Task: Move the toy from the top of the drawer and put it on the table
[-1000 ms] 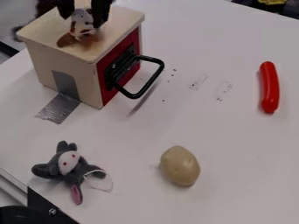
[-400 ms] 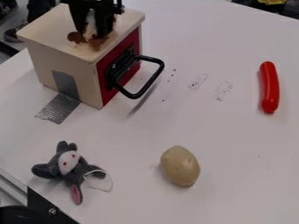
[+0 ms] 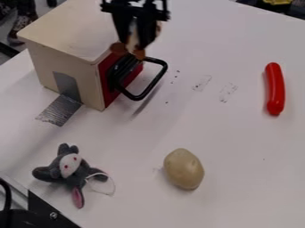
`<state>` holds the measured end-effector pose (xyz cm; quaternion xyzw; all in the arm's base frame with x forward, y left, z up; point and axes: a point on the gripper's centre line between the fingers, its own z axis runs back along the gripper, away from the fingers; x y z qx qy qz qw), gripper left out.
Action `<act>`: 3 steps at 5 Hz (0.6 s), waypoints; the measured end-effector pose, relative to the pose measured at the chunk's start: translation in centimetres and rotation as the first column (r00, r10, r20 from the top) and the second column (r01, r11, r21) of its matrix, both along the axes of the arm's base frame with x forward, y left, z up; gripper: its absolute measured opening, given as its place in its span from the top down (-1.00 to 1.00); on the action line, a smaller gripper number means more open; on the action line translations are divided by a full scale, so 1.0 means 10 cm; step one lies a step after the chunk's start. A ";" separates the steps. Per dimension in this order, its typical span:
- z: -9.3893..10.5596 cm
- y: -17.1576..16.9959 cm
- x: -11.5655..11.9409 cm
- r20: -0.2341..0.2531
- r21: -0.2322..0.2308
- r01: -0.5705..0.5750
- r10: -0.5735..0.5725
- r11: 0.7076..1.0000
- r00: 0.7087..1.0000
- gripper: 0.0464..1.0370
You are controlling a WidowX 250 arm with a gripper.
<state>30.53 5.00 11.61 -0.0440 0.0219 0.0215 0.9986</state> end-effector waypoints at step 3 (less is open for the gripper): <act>-0.20 -0.69 0.02 0.024 0.095 0.037 -0.040 0.995 0.999 -0.52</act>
